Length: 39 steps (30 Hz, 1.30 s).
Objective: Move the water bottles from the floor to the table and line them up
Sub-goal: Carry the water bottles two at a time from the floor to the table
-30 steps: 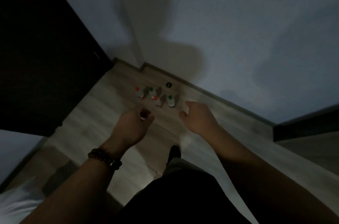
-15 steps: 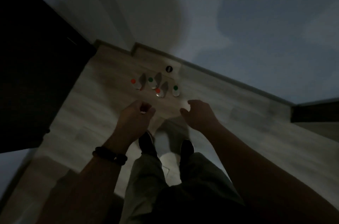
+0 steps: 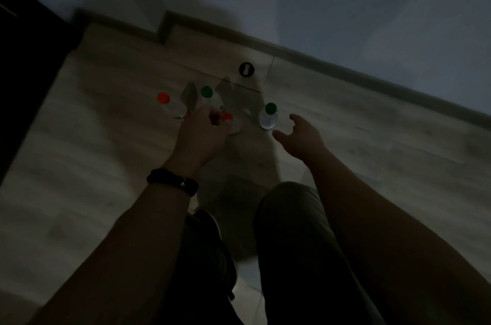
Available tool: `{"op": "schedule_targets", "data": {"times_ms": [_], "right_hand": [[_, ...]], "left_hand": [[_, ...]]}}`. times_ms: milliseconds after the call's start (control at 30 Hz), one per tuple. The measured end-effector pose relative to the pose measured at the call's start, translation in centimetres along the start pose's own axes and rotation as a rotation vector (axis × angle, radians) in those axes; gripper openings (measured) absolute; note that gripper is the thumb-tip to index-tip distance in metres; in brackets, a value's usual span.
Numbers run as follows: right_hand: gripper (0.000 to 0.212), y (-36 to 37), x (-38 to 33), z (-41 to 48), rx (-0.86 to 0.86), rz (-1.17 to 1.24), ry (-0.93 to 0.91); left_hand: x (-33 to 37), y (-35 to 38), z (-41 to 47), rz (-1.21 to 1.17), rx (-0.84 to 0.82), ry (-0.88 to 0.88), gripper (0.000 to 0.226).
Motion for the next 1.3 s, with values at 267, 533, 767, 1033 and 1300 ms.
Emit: {"op": "schedule_targets", "data": {"times_ms": [267,533,767,1033,1300], "right_hand": [[0.070,4.8,-1.4,10.7,0.102,0.139,-0.158],[0.054,4.9,-1.4,11.1,0.124,0.269,-0.097],[0.058,5.4,-1.7,11.2,0.095,0.212,-0.061],[0.059,5.3,-0.3,11.7,0.065,0.154,-0.061],[0.057,3.6,0.0,9.5,0.115,0.354,-0.035]], "left_hand": [[-5.1,3.5,6.2,0.086,-0.021,0.023,0.042],[-8.0,5.4,8.7,0.096,-0.178,0.043,0.063],[-10.6,8.9,10.7,0.021,-0.300,0.009,0.079],[-9.3,12.7,12.6,-0.123,-0.262,0.095,0.048],[-7.0,11.9,10.4,-0.078,-0.211,0.076,0.027]]}}
Point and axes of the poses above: each hand's wrist, its own z-axis towards the middle knuckle, its own y-axis out of the palm, x = y × z, the point moved 10 cm from there along z, towards the middle knuckle, and after that the axes turned 2 degrees about -z, right-handed, at the moved point
